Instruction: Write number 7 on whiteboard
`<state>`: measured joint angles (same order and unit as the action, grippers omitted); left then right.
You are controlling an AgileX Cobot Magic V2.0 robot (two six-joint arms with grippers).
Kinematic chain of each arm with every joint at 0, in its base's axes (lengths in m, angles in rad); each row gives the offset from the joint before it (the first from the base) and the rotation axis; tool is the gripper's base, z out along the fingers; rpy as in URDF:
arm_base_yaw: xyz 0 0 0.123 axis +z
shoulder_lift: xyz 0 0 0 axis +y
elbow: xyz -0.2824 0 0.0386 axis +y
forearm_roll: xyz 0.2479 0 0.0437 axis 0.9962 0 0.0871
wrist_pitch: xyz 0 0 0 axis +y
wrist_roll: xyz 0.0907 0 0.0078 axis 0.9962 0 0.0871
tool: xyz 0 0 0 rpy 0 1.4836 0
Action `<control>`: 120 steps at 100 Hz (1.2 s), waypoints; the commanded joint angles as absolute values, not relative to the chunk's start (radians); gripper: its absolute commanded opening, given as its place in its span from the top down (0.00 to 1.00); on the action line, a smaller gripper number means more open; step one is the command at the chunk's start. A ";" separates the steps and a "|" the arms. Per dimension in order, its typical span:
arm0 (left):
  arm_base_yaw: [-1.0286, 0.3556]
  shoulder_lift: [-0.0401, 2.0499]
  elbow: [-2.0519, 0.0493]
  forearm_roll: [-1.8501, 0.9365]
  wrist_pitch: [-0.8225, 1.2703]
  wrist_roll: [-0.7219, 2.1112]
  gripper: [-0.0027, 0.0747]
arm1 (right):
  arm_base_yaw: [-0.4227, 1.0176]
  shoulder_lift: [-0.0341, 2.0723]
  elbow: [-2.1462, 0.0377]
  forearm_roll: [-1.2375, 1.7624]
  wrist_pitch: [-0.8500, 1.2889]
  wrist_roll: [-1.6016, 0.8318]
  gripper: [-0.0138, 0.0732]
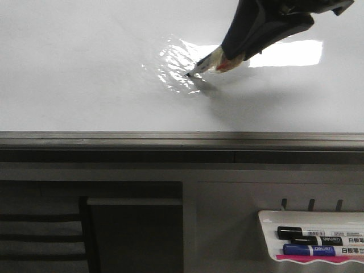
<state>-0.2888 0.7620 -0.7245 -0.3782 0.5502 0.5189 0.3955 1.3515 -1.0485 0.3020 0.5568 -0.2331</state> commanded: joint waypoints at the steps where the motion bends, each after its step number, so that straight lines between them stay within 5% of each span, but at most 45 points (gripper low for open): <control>1: -0.285 0.759 -0.752 -0.404 0.480 0.509 0.42 | 0.322 1.326 -1.080 0.273 0.543 -0.235 0.91; 90: -0.294 0.766 -0.774 -0.409 0.516 0.568 0.42 | 0.447 1.340 -1.082 0.287 0.633 -0.246 0.91; 120: -0.467 0.941 -0.904 -0.565 0.804 0.893 0.42 | 0.609 1.242 -1.154 0.290 0.822 -0.625 0.91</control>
<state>-0.4075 0.8827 -0.8512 -0.4868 0.7947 0.8117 0.5697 1.2901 -1.1178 0.2798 0.8080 -0.5008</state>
